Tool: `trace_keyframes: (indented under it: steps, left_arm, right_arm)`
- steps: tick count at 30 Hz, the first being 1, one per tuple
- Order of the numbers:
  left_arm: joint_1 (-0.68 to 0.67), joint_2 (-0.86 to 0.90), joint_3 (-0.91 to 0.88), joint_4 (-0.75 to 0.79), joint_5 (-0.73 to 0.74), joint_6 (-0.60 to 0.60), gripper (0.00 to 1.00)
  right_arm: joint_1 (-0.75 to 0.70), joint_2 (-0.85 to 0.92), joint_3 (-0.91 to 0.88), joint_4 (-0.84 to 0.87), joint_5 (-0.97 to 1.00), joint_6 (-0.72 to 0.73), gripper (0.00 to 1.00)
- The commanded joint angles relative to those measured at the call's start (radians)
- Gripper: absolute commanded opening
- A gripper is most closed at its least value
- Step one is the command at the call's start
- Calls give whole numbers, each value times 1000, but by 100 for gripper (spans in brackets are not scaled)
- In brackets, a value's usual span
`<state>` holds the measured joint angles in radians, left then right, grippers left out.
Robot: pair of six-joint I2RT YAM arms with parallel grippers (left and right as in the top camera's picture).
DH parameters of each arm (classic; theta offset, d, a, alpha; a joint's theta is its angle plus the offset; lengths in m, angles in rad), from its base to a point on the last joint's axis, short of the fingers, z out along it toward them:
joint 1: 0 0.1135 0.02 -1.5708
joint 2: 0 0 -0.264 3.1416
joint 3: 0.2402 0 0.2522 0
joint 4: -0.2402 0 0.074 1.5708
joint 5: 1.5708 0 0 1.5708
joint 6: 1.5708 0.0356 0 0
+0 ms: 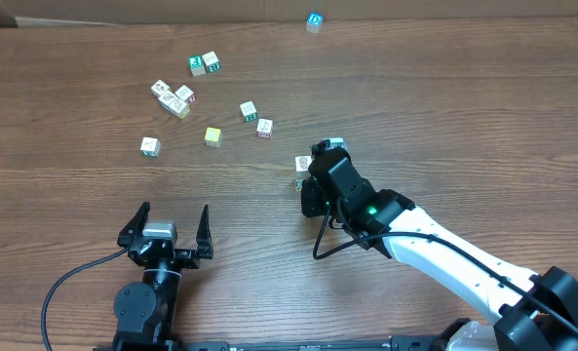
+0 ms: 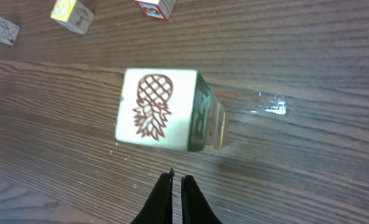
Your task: Form a tower
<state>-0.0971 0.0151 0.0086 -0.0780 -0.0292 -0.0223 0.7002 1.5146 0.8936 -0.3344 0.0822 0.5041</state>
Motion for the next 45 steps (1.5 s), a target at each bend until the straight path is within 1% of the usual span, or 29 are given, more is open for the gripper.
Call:
trace_keyframes:
  steps: [1,45]
  left_arm:
    - [7,-10,-3,2,8,16,100]
    - [7,-10,-3,2,8,16,99]
  right_arm:
    - [-1,5,-7,16,3,-5,4]
    - [-1,32,-6,53,22,-8,4]
